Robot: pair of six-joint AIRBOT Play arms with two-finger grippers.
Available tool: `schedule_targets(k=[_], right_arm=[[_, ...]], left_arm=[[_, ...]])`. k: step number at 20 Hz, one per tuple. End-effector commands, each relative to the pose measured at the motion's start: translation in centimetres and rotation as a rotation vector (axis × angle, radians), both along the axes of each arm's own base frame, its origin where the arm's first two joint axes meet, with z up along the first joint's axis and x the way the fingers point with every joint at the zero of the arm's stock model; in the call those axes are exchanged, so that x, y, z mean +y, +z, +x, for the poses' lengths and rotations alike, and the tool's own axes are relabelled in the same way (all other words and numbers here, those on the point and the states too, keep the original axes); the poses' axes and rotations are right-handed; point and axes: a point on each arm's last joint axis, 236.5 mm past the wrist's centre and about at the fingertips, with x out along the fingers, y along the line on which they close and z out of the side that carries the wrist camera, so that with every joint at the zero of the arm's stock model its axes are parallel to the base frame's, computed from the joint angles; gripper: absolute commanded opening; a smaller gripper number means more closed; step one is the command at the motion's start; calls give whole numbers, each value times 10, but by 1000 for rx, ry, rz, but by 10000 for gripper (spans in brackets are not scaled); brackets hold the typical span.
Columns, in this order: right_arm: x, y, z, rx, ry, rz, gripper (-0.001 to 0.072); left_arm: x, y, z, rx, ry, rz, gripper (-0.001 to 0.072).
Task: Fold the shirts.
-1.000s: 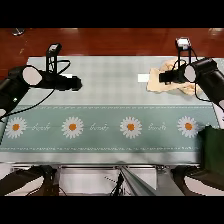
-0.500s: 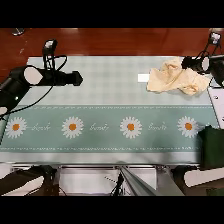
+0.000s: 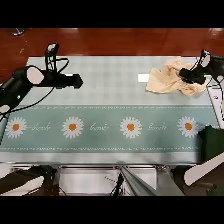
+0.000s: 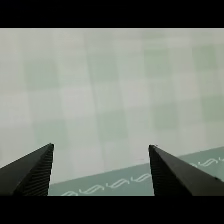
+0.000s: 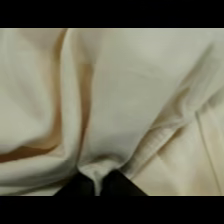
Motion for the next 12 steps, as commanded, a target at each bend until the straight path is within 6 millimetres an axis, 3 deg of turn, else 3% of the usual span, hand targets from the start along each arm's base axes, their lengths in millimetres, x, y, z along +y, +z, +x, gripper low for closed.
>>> schedule_targets(k=[1,3,5,7,9,10,12], right_arm=[[29,40,15,-82,64,110,20],[26,113,37,-241,107,52,20],[31,216,51,-472,156,8,20],[53,329,44,-731,198,18,20],[83,425,13,-949,306,10,19],[95,461,-10,-1021,349,-23,19],[117,521,-54,-1145,412,-103,19]], left_arm=[[16,-7,-31,165,26,0,701],[36,-2,-59,261,34,9,701],[50,15,-87,290,29,15,702],[50,43,-101,171,37,-7,701],[40,85,-107,-24,59,-95,702],[38,103,-111,-117,75,-131,701],[39,117,-125,-205,85,-160,702]])
